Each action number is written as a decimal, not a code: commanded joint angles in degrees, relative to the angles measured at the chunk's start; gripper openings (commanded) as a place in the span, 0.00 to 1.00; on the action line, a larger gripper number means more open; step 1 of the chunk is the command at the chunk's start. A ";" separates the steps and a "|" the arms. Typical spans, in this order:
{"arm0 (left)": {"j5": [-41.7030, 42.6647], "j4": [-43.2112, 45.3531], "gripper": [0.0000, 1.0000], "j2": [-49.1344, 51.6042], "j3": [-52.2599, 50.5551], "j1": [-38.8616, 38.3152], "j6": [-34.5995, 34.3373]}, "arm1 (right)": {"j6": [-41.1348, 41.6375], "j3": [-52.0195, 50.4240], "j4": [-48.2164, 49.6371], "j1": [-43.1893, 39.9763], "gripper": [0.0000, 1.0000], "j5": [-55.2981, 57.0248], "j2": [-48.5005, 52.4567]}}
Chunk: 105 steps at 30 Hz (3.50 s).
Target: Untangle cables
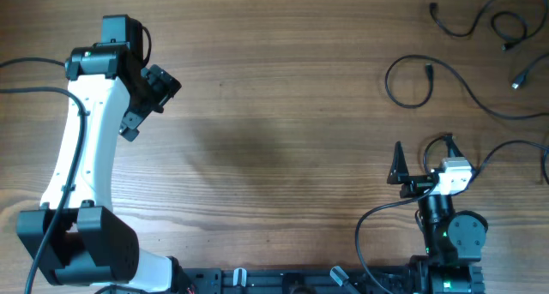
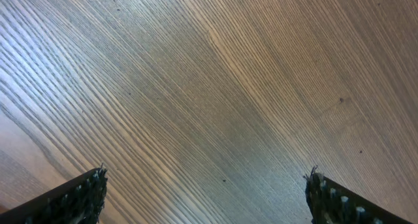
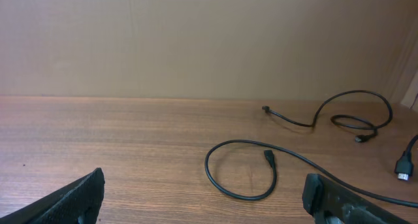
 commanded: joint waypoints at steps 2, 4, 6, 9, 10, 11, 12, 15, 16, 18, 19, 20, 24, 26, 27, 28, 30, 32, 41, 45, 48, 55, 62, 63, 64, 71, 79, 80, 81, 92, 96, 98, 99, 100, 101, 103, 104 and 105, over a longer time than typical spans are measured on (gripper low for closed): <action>0.04 0.04 1.00 0.33 0.15 -0.26 0.90 | -0.74 -0.09 0.24 -0.09 1.00 0.94 -0.61; 0.04 0.04 1.00 0.33 0.15 -0.26 0.90 | -0.74 -0.09 0.26 -0.09 1.00 0.94 -0.61; 0.04 0.04 1.00 0.33 0.15 -0.26 0.90 | -0.74 -0.09 0.26 -0.09 1.00 0.94 -0.61; 0.04 0.04 1.00 0.33 0.15 -0.26 0.87 | -0.74 -0.09 0.26 -0.09 1.00 0.94 -0.61; 0.04 0.04 1.00 0.33 0.15 -0.26 0.90 | -0.74 -0.09 0.26 -0.09 1.00 0.94 -0.61; 0.04 0.04 1.00 0.33 0.15 -0.26 0.90 | -0.74 -0.09 0.24 -0.09 1.00 0.94 -0.61; 0.04 0.04 1.00 0.33 0.15 -0.26 0.90 | -0.74 -0.09 0.26 -0.09 1.00 0.94 -0.61; 0.04 0.04 1.00 0.33 0.15 -0.26 0.90 | -0.76 -0.09 0.26 -0.09 1.00 0.94 -0.61; 0.04 0.04 1.00 0.33 0.15 -0.26 0.90 | -0.74 -0.09 0.26 -0.09 1.00 0.94 -0.61; 0.04 0.04 1.00 0.33 0.15 -0.26 0.90 | -0.76 -0.09 0.26 -0.09 1.00 0.94 -0.61; 0.00 0.02 1.00 0.33 0.15 -0.26 0.90 | -0.72 -0.09 0.26 -0.09 1.00 0.94 -0.61; -0.70 0.02 1.00 0.17 0.15 -0.26 0.90 | -0.74 -0.09 0.26 -0.09 1.00 0.94 -0.61; -2.84 -3.43 1.00 -0.90 -0.17 -0.39 0.92 | -0.74 -0.09 0.26 -0.09 1.00 0.94 -0.61; -3.41 -2.27 1.00 -2.84 -2.45 -0.37 0.94 | -0.74 -0.09 0.26 -0.09 1.00 0.94 -0.61; -3.39 0.48 1.00 -5.14 -5.35 -0.37 1.14 | -0.72 -0.09 0.26 -0.09 1.00 0.94 -0.61; -3.15 2.78 1.00 -6.91 -7.69 -0.39 2.86 | -0.74 -0.09 0.26 -0.09 1.00 0.94 -0.61; -2.45 8.13 1.00 -12.96 -14.29 -0.37 10.45 | -0.74 -0.09 0.26 -0.09 1.00 0.94 -0.61; -2.51 10.56 1.00 -19.50 -19.71 -0.37 15.23 | -0.74 -0.09 0.26 -0.09 1.00 0.94 -0.61; 21.81 27.23 1.00 -52.83 -40.48 -0.37 50.14 | -0.74 -0.09 0.26 -0.09 1.00 0.94 -0.61; 21.92 27.04 1.00 -65.44 -45.70 -0.37 50.21 | -0.74 -0.09 0.26 -0.09 1.00 0.94 -0.61; 21.97 29.83 1.00 -69.33 -49.42 -0.33 50.21 | -0.74 -0.09 0.26 -0.09 1.00 0.94 -0.61; 21.92 43.23 1.00 -82.01 -63.06 -0.31 50.16 | -0.74 -0.09 0.26 -0.09 1.00 0.94 -0.61; 20.79 56.30 1.00 -92.39 -76.63 1.88 40.89 | -0.72 -0.09 0.26 -0.09 1.00 0.94 -0.61; 20.81 57.57 1.00 -93.07 -77.61 2.05 40.44 | -0.74 -0.09 0.26 -0.09 1.00 0.94 -0.61; 20.35 58.86 1.00 -94.05 -78.71 2.05 39.45 | -0.76 -0.09 0.26 -0.09 1.00 0.94 -0.61; 19.45 65.16 1.00 -95.32 -82.36 2.05 38.14 | -0.74 -0.09 0.26 -0.09 1.00 0.94 -0.61; 16.09 71.28 1.00 -95.32 -85.68 2.05 38.14 | -0.74 -0.09 0.26 -0.09 1.00 0.94 -0.61; 15.06 70.20 1.00 -95.32 -85.68 2.05 38.14 | -0.74 -0.09 0.26 -0.09 1.00 0.94 -0.61; 13.75 67.71 1.00 -95.32 -85.68 2.05 38.12 | -0.74 -0.09 0.26 -0.09 1.00 0.94 -0.61; 10.78 65.92 1.00 -95.32 -85.68 2.01 45.75 | -0.74 -0.09 0.26 -0.09 1.00 0.94 -0.61; 5.55 65.66 1.00 -95.32 -85.68 2.01 45.46 | -0.74 -0.09 0.26 -0.09 1.00 0.94 -0.61; 6.08 65.61 1.00 -95.32 -85.68 1.99 45.51 | -0.74 -0.09 0.26 -0.09 1.00 0.94 -0.61; 6.69 65.55 1.00 -95.32 -85.68 1.99 45.77 | -0.74 -0.09 0.26 -0.09 1.00 0.94 -0.61; 6.93 65.53 1.00 -95.32 -85.68 1.99 45.77 | -0.72 -0.09 0.26 -0.09 1.00 0.94 -0.61; 7.04 65.53 1.00 -95.32 -85.68 1.99 45.81 | -0.74 -0.09 0.26 -0.09 1.00 0.94 -0.61; 7.28 65.55 1.00 -95.32 -85.68 1.99 45.94 | -0.74 -0.09 0.26 -0.09 1.00 0.94 -0.61; 7.52 65.53 1.00 -95.32 -85.68 1.99 45.94 | -0.74 -0.09 0.26 -0.09 1.00 0.94 -0.61; 7.50 65.53 1.00 -95.32 -85.68 1.92 45.94 | -0.74 -0.09 0.26 -0.09 1.00 0.94 -0.61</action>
